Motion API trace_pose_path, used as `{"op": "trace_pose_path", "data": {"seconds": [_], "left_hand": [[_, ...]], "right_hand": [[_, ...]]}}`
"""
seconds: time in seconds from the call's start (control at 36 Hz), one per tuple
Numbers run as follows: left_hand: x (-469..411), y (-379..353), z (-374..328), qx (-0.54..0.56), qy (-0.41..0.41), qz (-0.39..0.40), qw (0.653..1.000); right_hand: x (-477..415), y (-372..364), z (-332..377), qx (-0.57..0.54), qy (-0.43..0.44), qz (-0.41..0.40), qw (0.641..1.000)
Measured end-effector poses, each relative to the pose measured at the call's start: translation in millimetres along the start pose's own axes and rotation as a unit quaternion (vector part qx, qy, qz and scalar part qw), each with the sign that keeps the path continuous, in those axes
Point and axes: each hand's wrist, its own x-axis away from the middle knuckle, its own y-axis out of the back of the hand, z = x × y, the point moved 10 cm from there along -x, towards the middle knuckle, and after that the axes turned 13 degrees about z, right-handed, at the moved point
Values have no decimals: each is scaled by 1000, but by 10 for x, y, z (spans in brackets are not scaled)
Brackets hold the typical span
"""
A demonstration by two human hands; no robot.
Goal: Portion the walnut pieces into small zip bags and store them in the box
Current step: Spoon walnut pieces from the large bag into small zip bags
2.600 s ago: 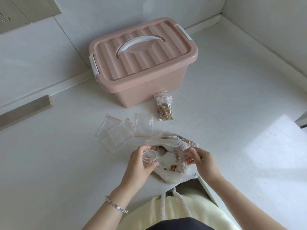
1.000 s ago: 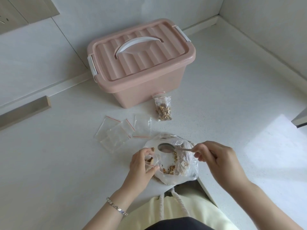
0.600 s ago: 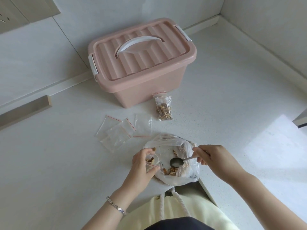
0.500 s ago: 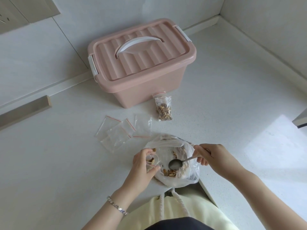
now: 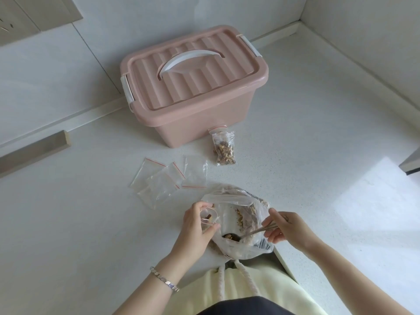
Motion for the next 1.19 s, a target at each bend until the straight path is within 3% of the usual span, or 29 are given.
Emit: {"op": "trace_pose_path", "data": {"seconds": [0.36,0.64,0.86,0.92,1.0,1.06,1.19], "left_hand": [[31,95,-148,-11,-51,-35,998],[11,40,-142,-18,-28,-13,999],[27,14,-157,-37,-6,-17,999],[39,14,-169,-35,-18,-24,999],[68,27,-175,-22,-27,-33,999],[94,58,-170,-14,-31,-46,998],[224,224,-155,26,-90,-113,989]], "right_hand": [[140,334,4,-134,29,-67,988],[341,435,630,-108,132,-98,980],[490,-75,1103,97,203,-70,972],[554,-253,1208,210,236,-68,946],[720,-410,1373,334,337,-92,876],[834,-355,1424,313,374,-115,866],[890,39,1327,135,353,-175,909]]}}
